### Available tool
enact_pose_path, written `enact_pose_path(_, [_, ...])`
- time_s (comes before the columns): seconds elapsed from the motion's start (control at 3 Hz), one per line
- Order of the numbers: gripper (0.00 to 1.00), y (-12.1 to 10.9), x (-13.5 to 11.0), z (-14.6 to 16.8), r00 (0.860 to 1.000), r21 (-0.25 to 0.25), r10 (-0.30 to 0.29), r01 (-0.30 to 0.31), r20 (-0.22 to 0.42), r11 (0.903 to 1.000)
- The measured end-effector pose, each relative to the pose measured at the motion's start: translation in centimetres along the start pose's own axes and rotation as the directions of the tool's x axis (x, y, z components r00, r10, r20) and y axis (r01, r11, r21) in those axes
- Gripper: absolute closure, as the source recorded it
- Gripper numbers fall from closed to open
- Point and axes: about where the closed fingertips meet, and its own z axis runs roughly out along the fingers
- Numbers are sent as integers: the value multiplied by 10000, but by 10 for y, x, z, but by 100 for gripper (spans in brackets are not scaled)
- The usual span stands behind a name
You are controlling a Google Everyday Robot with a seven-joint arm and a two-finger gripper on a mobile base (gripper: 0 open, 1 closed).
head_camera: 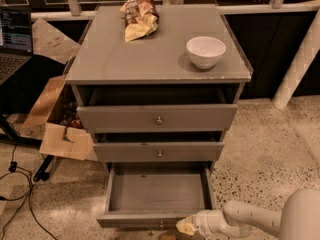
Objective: Close bottom drawer
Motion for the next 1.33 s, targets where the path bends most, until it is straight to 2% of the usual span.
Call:
enact_pose_path(0.33, [100, -10, 3, 9, 9999, 140, 110, -109, -26, 9998])
enact_pose_path(1.0, [100, -36, 26, 31, 9963, 616, 669, -635, -538, 9961])
enact_pose_path(1.33, [100, -46, 27, 39, 9952, 718, 700, -651, -678, 9953])
